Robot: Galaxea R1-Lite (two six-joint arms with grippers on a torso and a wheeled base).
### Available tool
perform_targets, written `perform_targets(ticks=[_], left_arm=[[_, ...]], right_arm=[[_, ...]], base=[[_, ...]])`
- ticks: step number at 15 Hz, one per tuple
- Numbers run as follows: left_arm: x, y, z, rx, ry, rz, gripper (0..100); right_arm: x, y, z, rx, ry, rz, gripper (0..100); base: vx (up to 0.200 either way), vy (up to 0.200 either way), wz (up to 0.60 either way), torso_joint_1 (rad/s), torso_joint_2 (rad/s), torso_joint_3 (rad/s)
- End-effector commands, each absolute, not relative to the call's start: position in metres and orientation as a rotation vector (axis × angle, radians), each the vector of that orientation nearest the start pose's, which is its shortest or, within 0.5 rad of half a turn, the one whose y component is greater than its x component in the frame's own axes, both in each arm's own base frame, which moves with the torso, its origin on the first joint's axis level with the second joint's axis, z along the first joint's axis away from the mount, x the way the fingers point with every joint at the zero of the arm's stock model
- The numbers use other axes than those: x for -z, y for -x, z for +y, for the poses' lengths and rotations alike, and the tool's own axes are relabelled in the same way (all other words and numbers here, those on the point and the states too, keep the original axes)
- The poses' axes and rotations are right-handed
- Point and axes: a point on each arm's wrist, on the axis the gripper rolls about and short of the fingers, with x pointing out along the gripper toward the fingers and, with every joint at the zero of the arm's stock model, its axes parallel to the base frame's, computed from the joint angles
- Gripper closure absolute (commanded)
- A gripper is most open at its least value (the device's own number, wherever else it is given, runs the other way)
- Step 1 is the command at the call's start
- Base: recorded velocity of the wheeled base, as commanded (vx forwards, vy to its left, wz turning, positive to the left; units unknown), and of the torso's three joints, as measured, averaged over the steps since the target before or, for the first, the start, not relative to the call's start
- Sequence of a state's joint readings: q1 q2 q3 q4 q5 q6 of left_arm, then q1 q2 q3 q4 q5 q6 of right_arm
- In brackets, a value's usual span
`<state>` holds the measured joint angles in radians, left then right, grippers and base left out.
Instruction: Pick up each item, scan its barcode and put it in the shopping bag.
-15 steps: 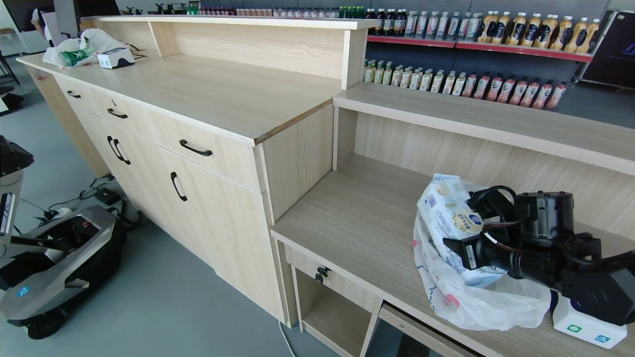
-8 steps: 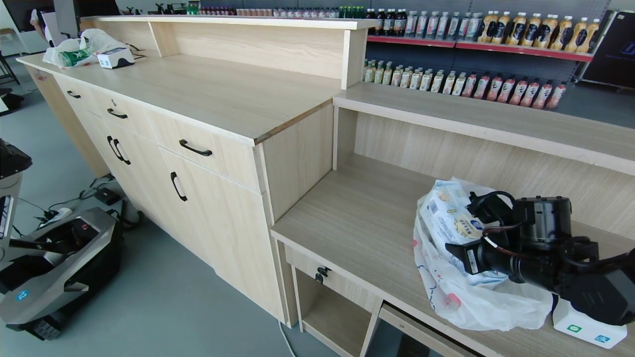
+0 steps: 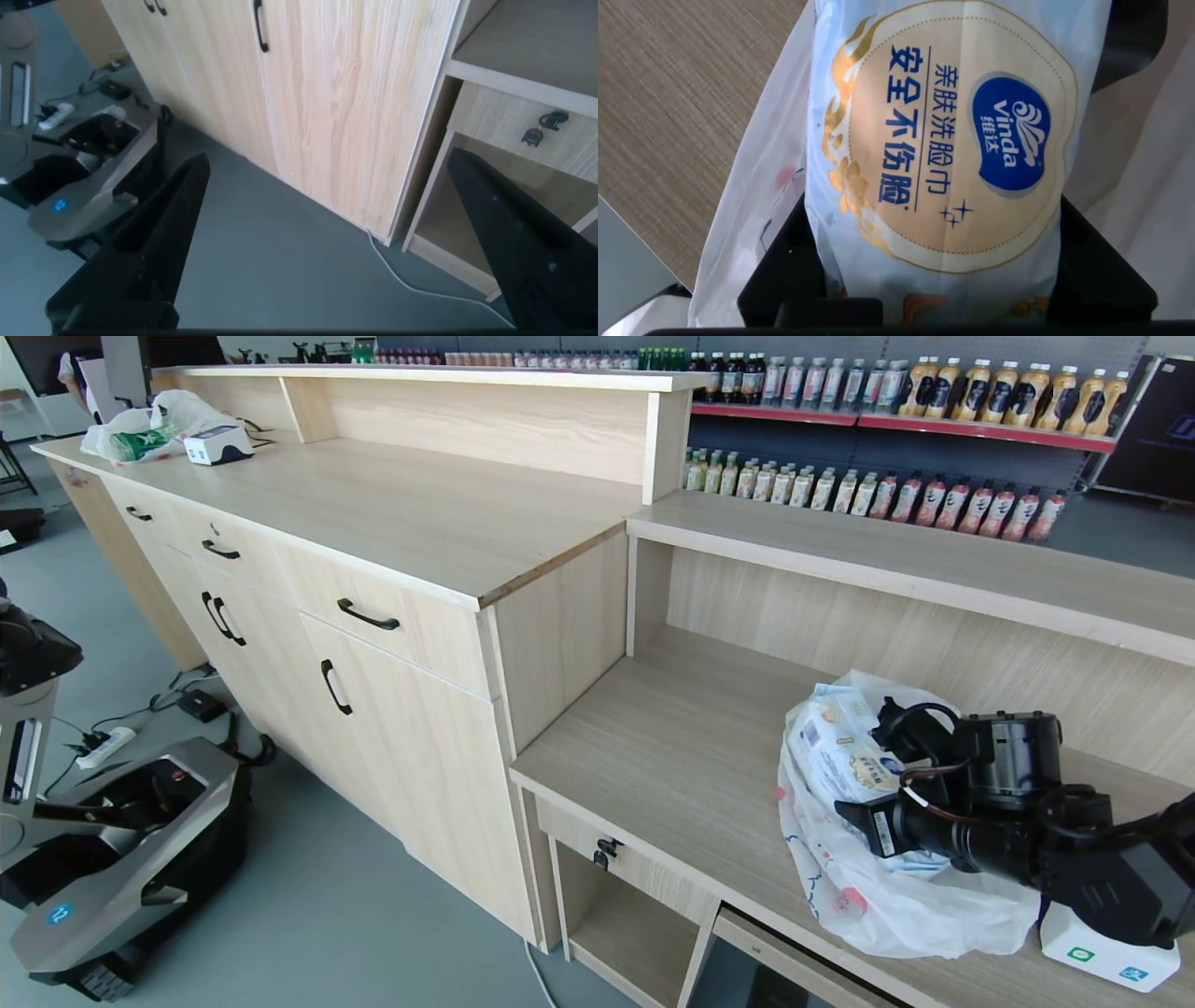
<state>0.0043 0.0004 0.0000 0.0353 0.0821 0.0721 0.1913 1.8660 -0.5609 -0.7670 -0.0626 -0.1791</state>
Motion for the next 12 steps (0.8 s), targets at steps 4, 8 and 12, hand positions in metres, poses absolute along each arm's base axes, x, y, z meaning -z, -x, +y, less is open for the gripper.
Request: perform_targets(ticks=[4, 8, 12], left_arm=[[-0.072, 0.023, 0.002, -0.086, -0.073, 0.038, 0], [-0.072, 0.023, 0.002, -0.086, -0.073, 0.038, 0], [-0.072, 0.023, 0.002, -0.086, -0.073, 0.038, 0]], right_arm=[[-0.08, -0.289, 0.055, -0.179, 0.259, 0.542, 100], [-0.078, -0.289, 0.055, -0.181, 0.261, 0.551, 0], [-0.093, -0.287, 0.056, -0.183, 0.256, 0.493, 0]], base=[[0.0, 0.0, 0.0, 0.0, 0.0, 0.0], [0.0, 0.0, 0.0, 0.0, 0.0, 0.0], [0.0, 0.0, 0.0, 0.0, 0.0, 0.0]])
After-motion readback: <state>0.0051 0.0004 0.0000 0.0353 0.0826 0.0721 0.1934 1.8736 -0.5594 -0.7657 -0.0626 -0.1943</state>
